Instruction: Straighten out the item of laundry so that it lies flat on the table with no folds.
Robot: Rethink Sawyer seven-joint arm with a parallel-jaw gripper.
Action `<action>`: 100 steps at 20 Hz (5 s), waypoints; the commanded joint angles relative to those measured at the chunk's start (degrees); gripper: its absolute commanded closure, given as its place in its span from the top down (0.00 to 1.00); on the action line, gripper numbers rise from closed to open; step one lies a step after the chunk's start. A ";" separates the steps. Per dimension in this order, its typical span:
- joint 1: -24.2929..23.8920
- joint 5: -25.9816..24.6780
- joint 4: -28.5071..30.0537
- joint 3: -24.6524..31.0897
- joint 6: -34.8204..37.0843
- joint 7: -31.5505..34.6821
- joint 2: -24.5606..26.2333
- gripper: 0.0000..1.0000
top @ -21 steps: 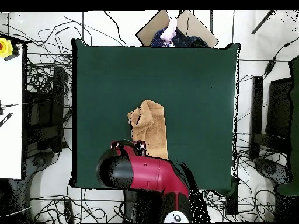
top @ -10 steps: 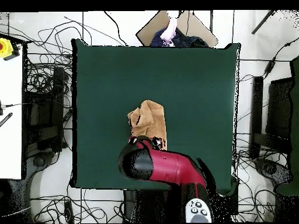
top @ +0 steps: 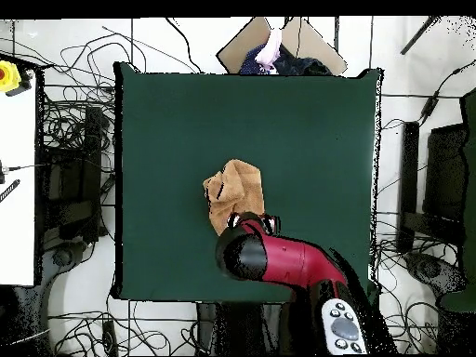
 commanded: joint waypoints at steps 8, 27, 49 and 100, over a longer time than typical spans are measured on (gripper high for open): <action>-4.66 -7.58 -2.45 7.65 -10.95 5.53 12.05 1.00; -6.09 -11.49 -1.62 5.06 -10.84 6.68 13.77 1.00; -9.36 -19.11 1.42 -0.64 -19.14 7.26 17.90 1.00; -5.21 -16.39 3.68 -1.18 -34.94 12.40 29.02 1.00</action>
